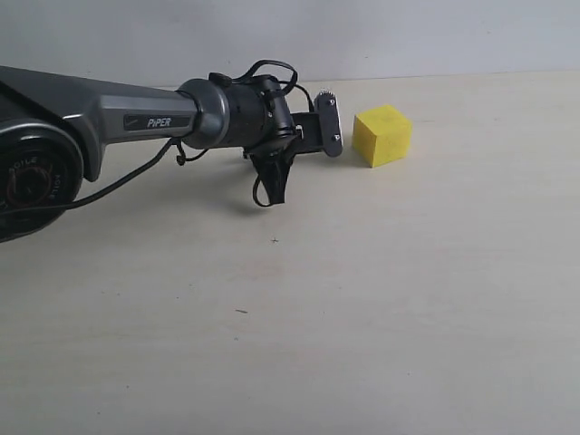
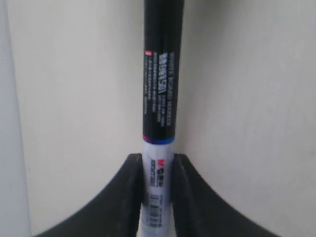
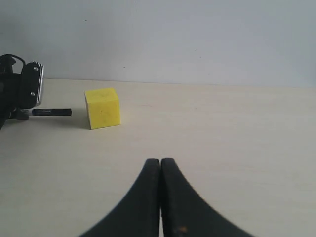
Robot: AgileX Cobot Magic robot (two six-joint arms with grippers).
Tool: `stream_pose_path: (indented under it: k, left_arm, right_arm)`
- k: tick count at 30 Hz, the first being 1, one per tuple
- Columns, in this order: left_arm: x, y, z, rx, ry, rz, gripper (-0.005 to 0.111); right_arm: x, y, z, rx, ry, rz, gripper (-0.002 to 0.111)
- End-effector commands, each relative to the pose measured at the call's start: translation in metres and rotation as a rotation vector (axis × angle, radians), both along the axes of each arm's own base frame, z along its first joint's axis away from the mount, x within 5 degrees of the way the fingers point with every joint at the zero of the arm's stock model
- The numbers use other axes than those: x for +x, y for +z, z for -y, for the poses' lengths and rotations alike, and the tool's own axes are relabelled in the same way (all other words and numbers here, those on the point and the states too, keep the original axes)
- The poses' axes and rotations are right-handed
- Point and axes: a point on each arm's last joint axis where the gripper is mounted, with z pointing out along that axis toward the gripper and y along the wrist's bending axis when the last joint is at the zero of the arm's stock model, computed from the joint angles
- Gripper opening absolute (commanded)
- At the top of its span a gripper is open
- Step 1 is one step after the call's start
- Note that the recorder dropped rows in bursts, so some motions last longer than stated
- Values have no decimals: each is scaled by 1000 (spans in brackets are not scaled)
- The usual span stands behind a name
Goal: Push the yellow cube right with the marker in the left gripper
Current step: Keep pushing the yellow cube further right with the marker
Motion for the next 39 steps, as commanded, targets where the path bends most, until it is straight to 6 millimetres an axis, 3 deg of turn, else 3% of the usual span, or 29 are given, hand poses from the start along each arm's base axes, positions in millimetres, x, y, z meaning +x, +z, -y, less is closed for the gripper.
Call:
stream_pose_path:
  k: [1,7,17,22,28,39]
  left_arm:
    - [7,8,13,-125,3,45,0]
    - [13,11,18,-160,26,62,0]
    - [17,7,-2,-63,124,26,0]
    - [16,6,6,-96,78,40,0]
    - [6,7,34,-202,-39,75,0]
    - [6,4,21,-90,44,59,0]
  right_arm:
    - [0,-1,0,-6,0,2,0]
    - [0,-1,0,-6,0,2,0]
    - [0,-1,0,-6,0,2,0]
    - [0,-1,0,-6,0,2,0]
    - [0,-1,0,-6,0,2,0]
    - [0,-1,0,-6,0,2,0]
